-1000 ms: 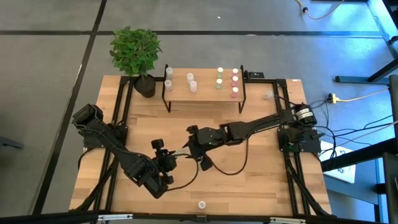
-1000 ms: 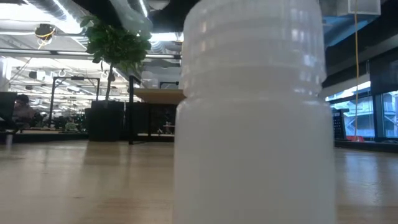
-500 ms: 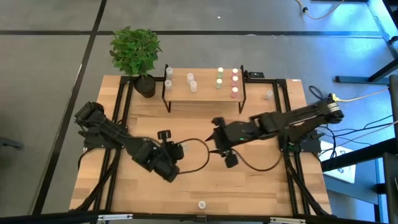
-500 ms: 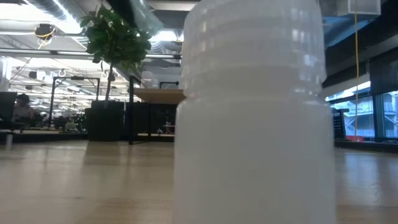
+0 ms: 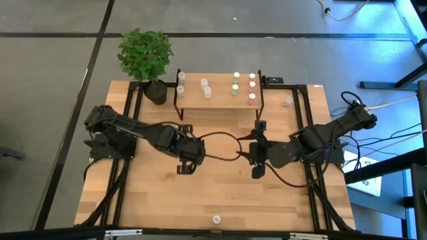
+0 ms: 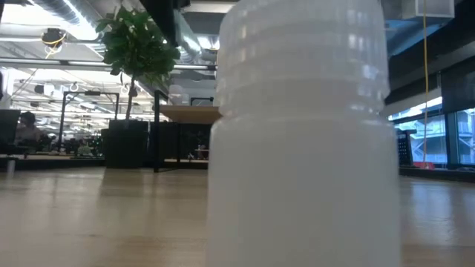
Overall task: Pick and place medicine bottles onto shelf by color
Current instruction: Put the green pill bottle on the shelf aligned with the other green pill bottles
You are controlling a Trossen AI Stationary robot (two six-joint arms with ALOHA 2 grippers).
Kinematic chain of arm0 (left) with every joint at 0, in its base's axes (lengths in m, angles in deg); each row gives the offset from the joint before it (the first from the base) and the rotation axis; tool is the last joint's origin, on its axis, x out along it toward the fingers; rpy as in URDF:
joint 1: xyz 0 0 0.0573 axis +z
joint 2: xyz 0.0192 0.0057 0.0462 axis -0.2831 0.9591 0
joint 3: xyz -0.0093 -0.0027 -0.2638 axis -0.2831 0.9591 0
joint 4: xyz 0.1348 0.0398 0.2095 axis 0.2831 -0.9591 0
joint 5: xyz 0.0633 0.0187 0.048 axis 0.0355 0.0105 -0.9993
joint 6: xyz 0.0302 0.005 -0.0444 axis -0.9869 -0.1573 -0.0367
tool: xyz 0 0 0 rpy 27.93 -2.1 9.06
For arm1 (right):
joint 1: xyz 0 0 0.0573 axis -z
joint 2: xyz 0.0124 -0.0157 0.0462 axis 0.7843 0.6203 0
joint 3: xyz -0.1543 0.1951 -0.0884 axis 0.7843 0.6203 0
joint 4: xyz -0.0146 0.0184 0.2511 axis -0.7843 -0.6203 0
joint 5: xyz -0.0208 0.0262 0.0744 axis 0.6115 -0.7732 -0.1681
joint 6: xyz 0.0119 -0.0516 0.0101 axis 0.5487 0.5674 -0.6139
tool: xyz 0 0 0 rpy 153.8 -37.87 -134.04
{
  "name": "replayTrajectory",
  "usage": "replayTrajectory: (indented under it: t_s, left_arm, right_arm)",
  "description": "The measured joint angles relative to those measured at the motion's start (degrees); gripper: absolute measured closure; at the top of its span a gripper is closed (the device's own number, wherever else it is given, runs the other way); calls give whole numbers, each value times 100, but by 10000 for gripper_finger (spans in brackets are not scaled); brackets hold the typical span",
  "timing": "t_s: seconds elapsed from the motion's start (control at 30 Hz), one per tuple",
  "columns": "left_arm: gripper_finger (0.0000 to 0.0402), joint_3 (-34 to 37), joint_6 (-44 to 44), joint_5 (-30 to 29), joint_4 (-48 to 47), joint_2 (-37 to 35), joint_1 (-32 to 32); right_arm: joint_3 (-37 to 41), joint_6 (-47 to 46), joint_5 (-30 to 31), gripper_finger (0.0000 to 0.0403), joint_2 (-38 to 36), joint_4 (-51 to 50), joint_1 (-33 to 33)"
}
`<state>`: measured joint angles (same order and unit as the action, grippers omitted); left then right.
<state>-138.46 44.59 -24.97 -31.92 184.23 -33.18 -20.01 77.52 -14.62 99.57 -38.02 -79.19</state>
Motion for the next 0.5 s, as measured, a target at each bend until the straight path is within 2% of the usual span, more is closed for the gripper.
replayTrajectory:
  t_s: [0.1, 0.2, 0.33, 0.5]
  left_arm:
    - [313, 0, -190, 79, -103, 15, 182]
    - [314, 4, -354, 72, -107, 62, 358]
    - [314, 4, -437, 76, -111, 50, 586]
    - [314, 4, -831, 150, 261, 121, 800]
  right_arm:
    - [10, -393, 244, 196, -59, -414, 22]
    - [276, -662, 140, 196, -229, -671, 111]
    - [975, -1185, -329, 196, -635, -697, 229]
    - [2015, -1777, -355, 196, -1400, -289, 266]
